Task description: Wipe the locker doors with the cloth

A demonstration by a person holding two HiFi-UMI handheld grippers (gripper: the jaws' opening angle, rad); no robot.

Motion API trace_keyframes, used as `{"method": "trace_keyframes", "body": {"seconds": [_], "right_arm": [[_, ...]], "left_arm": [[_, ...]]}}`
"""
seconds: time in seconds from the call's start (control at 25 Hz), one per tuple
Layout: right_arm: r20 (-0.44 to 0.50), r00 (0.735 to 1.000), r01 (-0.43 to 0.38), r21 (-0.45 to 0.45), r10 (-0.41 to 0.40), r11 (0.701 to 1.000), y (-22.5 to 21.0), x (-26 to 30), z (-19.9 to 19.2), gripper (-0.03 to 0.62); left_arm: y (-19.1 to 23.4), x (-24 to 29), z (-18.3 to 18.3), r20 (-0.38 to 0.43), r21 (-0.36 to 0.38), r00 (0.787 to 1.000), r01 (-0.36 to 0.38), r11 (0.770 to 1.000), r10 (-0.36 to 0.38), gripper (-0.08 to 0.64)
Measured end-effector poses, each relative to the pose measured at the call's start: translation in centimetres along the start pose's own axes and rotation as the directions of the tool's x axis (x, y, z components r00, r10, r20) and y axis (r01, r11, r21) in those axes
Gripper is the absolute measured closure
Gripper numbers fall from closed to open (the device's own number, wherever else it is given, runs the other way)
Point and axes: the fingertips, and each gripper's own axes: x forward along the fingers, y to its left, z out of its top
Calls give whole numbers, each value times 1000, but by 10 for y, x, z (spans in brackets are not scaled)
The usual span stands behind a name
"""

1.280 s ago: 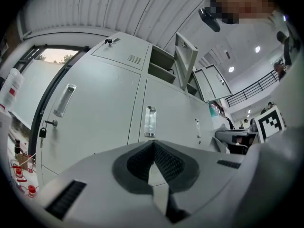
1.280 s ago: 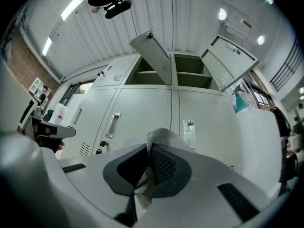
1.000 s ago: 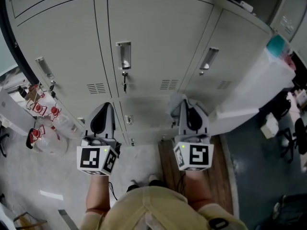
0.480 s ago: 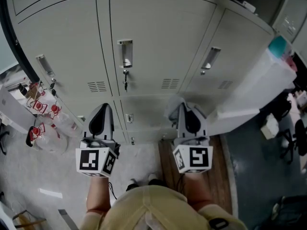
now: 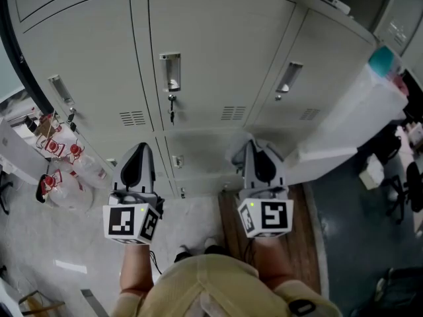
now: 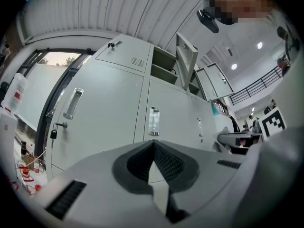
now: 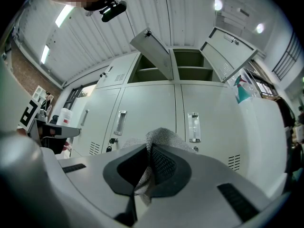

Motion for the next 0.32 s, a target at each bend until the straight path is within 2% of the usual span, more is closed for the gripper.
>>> {"method": "trace_keyframes", "body": {"seconds": [0.32], "right_arm": [[0,1000,-8,-8,8,1000,2,-1,2,588]], "left_arm": [[1,-3,2,3,1,1000,-4,1000,4,558]]}}
